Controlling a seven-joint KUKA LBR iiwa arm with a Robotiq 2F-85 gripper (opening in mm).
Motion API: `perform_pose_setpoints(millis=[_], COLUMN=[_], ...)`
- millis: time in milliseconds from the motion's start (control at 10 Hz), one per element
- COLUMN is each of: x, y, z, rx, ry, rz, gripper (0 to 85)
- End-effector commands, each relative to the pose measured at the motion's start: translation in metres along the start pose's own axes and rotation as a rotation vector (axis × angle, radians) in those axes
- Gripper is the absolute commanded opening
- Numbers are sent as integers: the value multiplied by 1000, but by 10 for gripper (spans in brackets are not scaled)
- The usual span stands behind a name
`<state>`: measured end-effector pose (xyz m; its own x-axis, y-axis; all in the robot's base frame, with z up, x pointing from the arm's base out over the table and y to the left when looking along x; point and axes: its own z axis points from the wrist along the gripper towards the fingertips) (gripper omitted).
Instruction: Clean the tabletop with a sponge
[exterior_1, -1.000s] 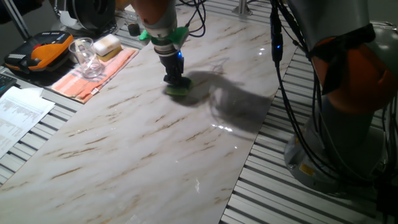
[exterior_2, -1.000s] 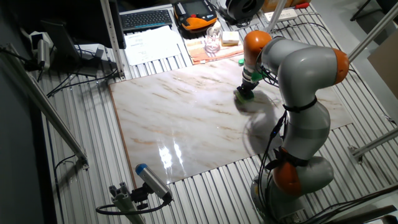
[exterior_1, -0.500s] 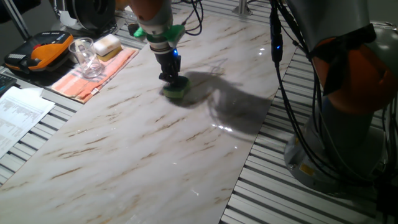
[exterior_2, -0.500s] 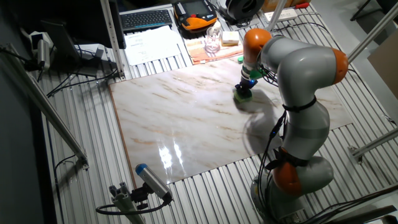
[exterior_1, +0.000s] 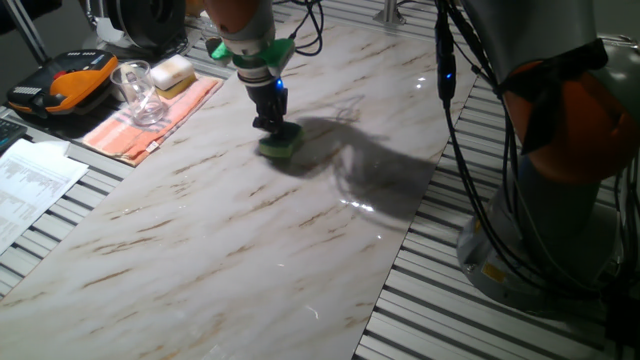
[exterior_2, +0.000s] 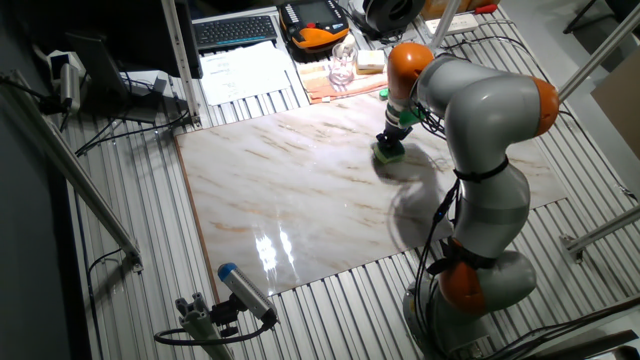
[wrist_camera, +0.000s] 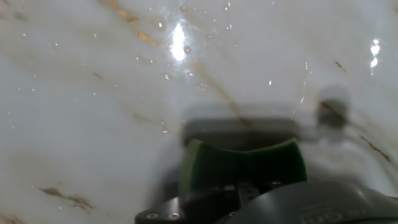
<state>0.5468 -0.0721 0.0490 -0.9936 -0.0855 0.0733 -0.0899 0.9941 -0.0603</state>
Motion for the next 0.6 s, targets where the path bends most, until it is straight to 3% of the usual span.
perform_pose_setpoints(millis=[0, 200, 500], x=[-3, -11, -19], y=[3, 9, 15], z=[-2, -6, -5], rx=[-4, 16, 23], ry=[-8, -34, -51], rz=[4, 3, -5], gripper=[0, 0, 0])
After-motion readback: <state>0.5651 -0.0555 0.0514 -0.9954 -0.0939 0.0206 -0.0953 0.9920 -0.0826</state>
